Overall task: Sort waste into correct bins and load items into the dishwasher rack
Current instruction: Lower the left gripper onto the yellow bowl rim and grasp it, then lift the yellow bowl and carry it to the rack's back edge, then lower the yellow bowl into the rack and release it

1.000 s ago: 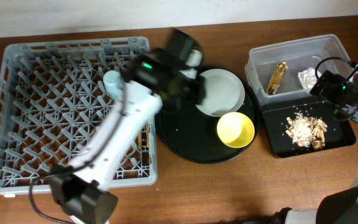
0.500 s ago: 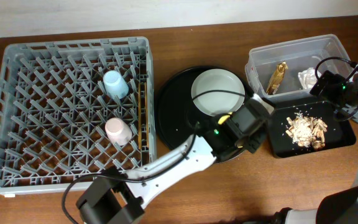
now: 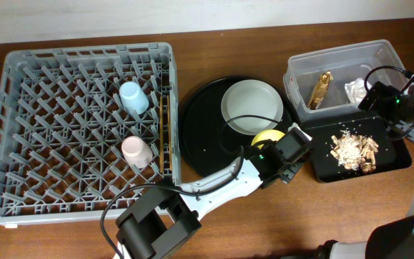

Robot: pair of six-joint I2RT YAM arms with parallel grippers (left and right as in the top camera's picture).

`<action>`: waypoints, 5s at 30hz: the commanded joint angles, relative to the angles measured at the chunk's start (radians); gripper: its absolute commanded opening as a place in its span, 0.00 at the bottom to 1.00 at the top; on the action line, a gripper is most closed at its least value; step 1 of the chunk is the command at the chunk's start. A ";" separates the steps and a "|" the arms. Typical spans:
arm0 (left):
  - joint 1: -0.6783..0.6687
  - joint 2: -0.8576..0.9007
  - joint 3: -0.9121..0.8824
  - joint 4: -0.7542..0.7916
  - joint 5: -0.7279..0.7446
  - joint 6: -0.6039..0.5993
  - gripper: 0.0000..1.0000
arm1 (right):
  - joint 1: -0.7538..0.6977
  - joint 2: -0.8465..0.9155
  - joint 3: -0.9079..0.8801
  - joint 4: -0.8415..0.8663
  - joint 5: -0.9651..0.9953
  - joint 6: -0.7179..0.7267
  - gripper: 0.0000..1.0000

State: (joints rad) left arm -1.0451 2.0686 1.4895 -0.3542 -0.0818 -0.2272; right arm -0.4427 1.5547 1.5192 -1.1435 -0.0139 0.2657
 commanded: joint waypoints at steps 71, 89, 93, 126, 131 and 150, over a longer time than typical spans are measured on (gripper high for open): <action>0.651 -0.367 0.316 -0.648 0.861 0.090 0.00 | -0.003 -0.015 0.005 0.000 -0.001 0.009 0.99; 1.289 -0.360 0.311 -0.642 1.341 0.154 0.00 | -0.003 -0.015 0.005 0.000 -0.001 0.009 0.99; 1.356 -0.341 0.294 -0.659 1.360 0.154 0.00 | -0.003 -0.015 0.005 0.000 -0.001 0.009 0.99; 1.291 -0.013 -0.040 -0.491 1.522 0.250 0.00 | -0.003 -0.015 0.005 0.000 -0.001 0.009 0.99; 1.320 -0.014 -0.039 -0.491 1.514 0.250 0.02 | -0.003 -0.015 0.005 0.000 -0.001 0.009 0.99; 1.409 -0.025 0.035 -0.535 1.425 0.212 0.44 | -0.003 -0.015 0.005 0.000 -0.001 0.009 0.99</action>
State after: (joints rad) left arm 0.3408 2.0377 1.4746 -0.8673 1.3815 -0.0116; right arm -0.4427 1.5547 1.5192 -1.1435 -0.0139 0.2657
